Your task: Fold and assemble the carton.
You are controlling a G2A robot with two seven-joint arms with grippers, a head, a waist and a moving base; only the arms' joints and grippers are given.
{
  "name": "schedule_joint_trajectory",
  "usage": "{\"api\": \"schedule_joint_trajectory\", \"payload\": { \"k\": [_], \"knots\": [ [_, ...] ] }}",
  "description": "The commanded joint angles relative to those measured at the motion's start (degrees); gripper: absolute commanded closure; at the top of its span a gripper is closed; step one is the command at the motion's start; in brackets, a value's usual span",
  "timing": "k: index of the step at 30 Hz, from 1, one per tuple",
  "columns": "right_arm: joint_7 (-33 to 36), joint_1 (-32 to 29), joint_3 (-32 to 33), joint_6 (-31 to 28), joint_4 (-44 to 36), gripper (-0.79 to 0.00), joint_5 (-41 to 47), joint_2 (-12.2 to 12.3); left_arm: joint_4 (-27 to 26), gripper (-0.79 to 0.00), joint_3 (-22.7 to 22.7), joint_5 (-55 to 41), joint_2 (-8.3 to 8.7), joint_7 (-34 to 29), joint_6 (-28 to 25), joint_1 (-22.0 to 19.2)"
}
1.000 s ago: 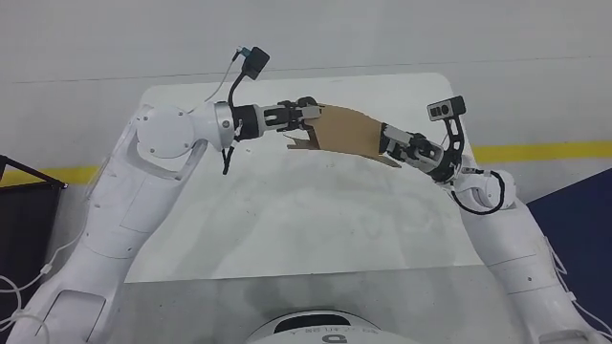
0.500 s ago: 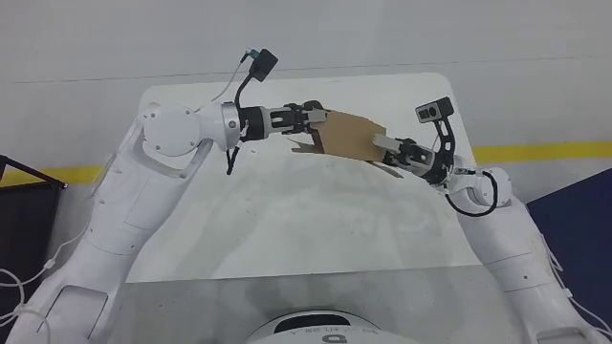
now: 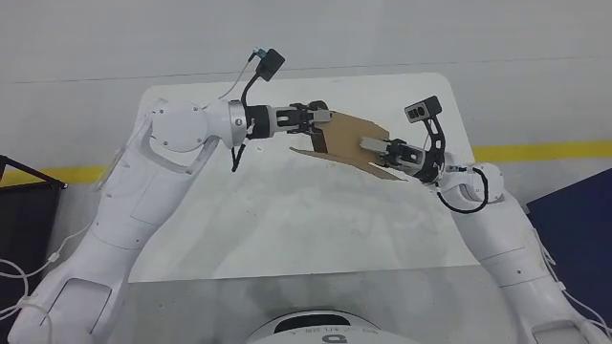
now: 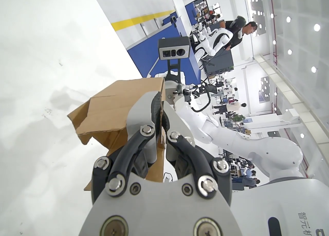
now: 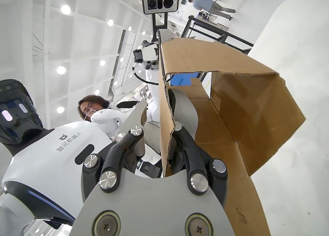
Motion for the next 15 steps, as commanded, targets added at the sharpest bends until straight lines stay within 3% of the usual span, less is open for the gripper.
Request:
{"api": "schedule_joint_trajectory", "payload": {
  "k": [1, 6, 7, 8, 12, 15],
  "knots": [
    [0.0, 0.3, -0.3, 0.2, 0.4, -0.018, -0.4, -0.1, 0.3, 0.000, 0.1, 0.2, -0.04, 0.0, 0.0, -0.2],
    [0.4, 1.1, -1.0, 1.0, 1.2, 0.000, -1.1, -0.2, 1.0, -0.006, 0.2, 0.6, -0.12, -0.1, 0.2, -0.6],
    [0.5, 1.2, -1.1, 1.0, 1.3, 0.000, -1.2, -0.2, 1.1, -0.323, 0.2, 0.6, -0.13, -0.1, 0.3, -0.7],
    [0.4, 1.4, -1.2, 1.1, 1.5, 0.000, -1.3, -0.2, 1.3, -0.785, 0.0, 0.4, -0.12, 0.1, 0.7, -0.7],
    [-0.5, 1.9, -1.2, 1.2, 2.4, 0.000, 0.3, -0.5, 1.8, -0.785, -2.8, -1.4, 0.24, 1.0, 1.1, 0.2],
    [-1.0, 2.0, -1.0, 1.1, 3.7, 0.000, 3.3, -0.7, 1.7, -0.785, -7.6, -2.2, 1.15, 1.9, 1.5, 2.8]
  ]
}}
